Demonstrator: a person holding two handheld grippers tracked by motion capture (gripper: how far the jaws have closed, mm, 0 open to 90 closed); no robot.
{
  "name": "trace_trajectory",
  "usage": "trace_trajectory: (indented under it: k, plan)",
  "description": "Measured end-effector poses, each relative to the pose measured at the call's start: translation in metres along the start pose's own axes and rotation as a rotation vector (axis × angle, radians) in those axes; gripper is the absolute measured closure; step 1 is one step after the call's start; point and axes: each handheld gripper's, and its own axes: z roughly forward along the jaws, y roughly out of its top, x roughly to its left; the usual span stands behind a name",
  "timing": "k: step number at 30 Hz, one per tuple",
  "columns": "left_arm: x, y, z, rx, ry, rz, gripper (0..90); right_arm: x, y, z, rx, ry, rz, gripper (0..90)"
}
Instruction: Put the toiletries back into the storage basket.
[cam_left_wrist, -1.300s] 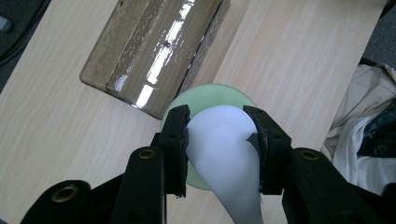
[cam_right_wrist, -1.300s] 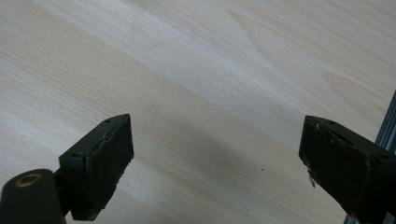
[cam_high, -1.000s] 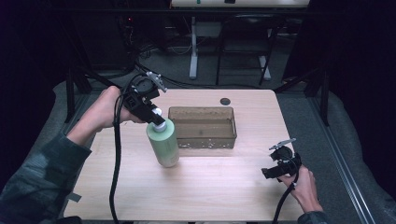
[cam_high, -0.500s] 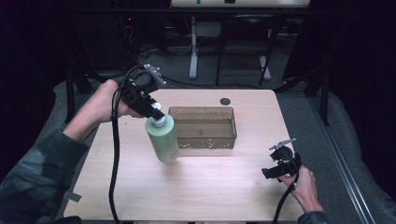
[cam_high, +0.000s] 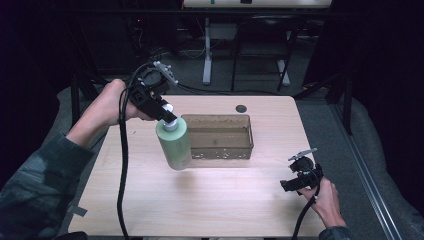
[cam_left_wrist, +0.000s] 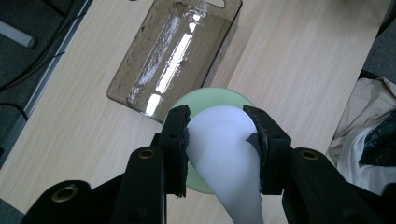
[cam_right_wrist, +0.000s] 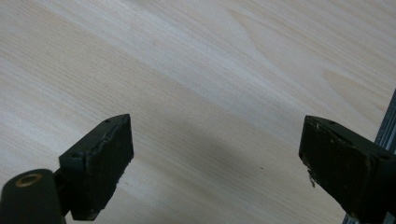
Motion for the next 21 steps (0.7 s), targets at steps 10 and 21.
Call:
trace_trajectory:
  k: [10, 21]
  plan:
    - [0.003, 0.005, -0.005, -0.008, 0.009, -0.003, 62.6, 0.0, 0.0, 0.0, 0.0, 0.001, -0.001, 9.6]
    - [0.008, 0.013, -0.009, -0.013, 0.02, -0.006, 62.6, 0.0, 0.0, 0.0, -0.001, 0.001, -0.001, 9.6]
